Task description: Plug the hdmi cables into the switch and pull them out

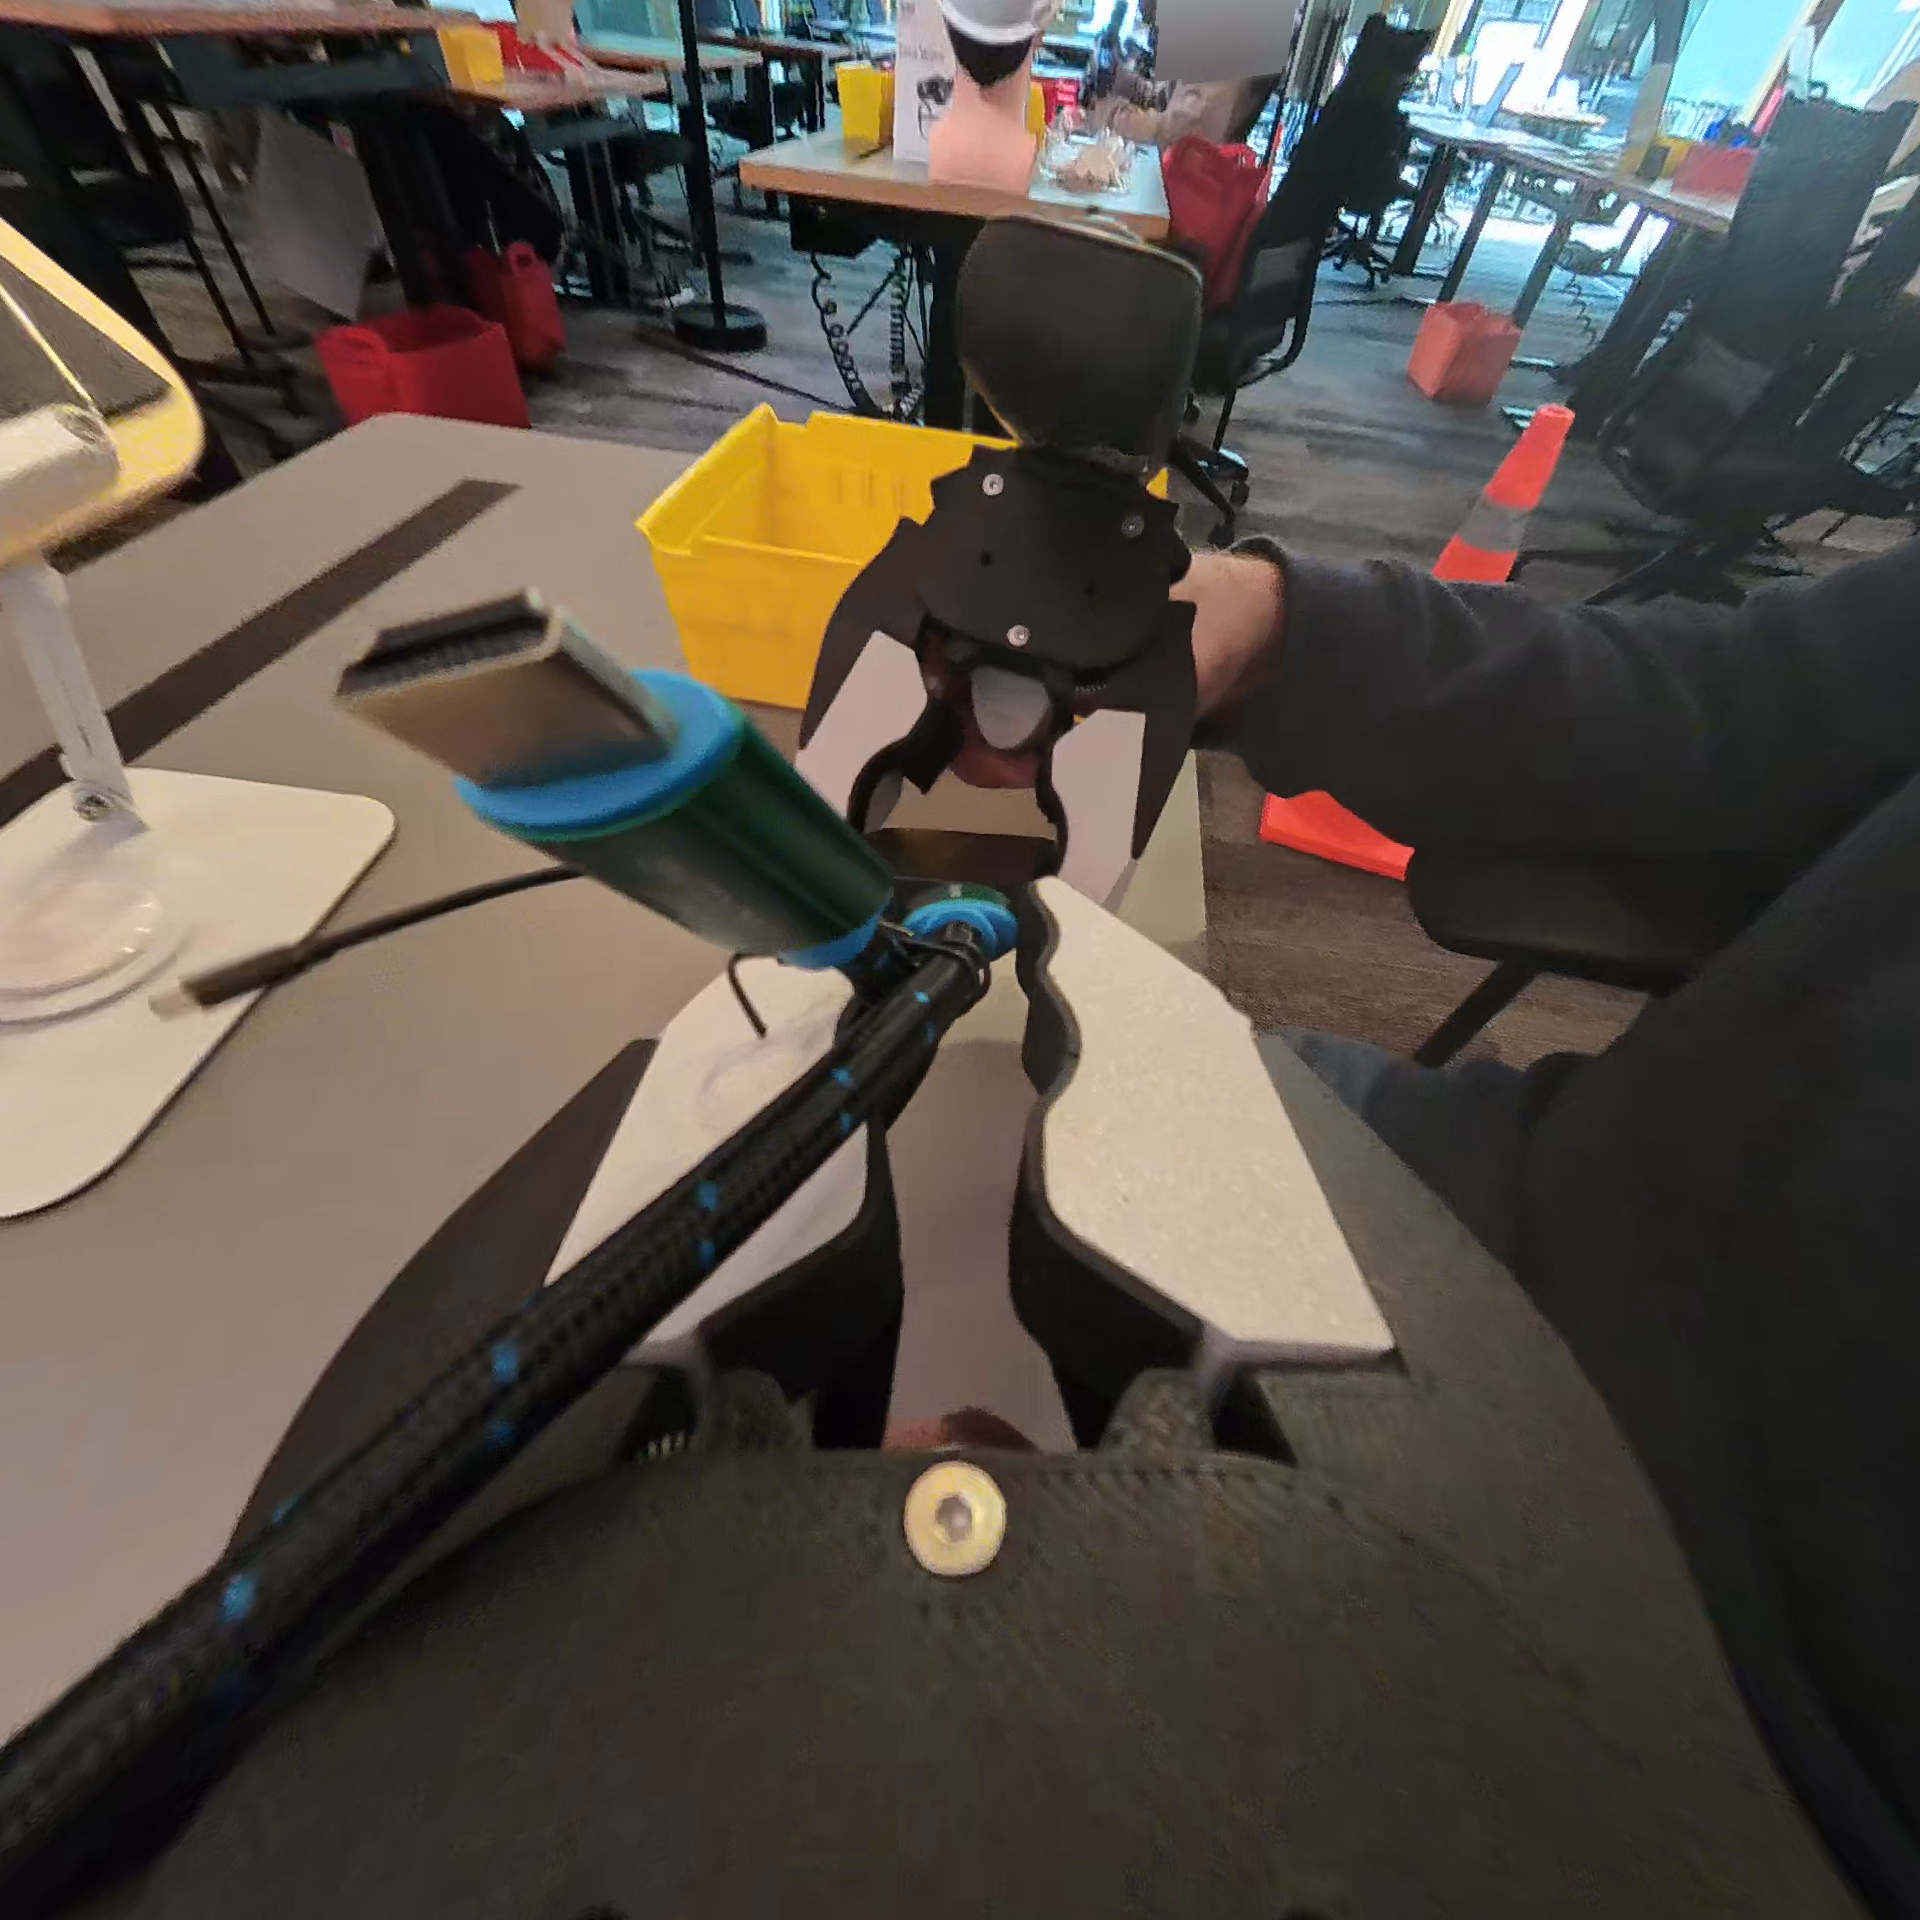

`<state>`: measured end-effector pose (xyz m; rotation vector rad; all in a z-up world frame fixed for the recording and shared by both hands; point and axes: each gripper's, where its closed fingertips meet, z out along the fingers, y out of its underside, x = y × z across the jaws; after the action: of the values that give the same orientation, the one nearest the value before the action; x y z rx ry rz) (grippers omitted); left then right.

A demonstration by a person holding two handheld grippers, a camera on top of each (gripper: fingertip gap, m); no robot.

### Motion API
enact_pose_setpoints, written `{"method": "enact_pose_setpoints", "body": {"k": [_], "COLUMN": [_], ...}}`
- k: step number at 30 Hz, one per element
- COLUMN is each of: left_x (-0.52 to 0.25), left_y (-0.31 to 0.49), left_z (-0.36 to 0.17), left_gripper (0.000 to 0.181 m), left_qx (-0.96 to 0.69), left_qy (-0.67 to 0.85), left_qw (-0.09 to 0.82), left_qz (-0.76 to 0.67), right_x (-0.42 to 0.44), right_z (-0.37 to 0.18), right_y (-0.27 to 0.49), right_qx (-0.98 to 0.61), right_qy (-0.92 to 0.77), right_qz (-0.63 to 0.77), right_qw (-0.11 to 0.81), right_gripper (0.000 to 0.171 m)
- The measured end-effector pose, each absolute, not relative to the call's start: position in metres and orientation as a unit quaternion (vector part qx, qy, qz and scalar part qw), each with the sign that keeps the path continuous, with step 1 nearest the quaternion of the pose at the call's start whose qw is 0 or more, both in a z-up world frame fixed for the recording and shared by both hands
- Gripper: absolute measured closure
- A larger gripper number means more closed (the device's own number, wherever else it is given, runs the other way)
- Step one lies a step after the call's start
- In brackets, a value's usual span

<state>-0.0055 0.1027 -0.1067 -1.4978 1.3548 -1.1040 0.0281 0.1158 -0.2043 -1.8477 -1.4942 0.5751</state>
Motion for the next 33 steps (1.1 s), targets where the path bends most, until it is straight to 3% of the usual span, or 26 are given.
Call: {"method": "enact_pose_setpoints", "body": {"k": [20, 29, 33], "left_x": [0.001, -0.005, -0.01], "left_y": [0.088, 0.102, 0.104], "left_z": [-0.258, -0.263, -0.268], "left_gripper": [0.158, 0.134, 0.11], "left_qx": [-0.768, -0.794, -0.803], "left_qy": [0.526, 0.491, 0.491], "left_qw": [0.084, 0.083, 0.072], "left_qz": [-0.355, -0.348, -0.331], "right_x": [0.045, 0.043, 0.042], "right_z": [-0.225, -0.239, -0.245], "right_y": [0.121, 0.117, 0.115], "right_qx": [-0.743, -0.75, -0.752], "right_qy": [-0.552, -0.56, -0.564], "right_qz": [0.214, 0.208, 0.206], "right_qw": [0.312, 0.285, 0.271], "right_gripper": [0.091, 0.09, 0.09]}}
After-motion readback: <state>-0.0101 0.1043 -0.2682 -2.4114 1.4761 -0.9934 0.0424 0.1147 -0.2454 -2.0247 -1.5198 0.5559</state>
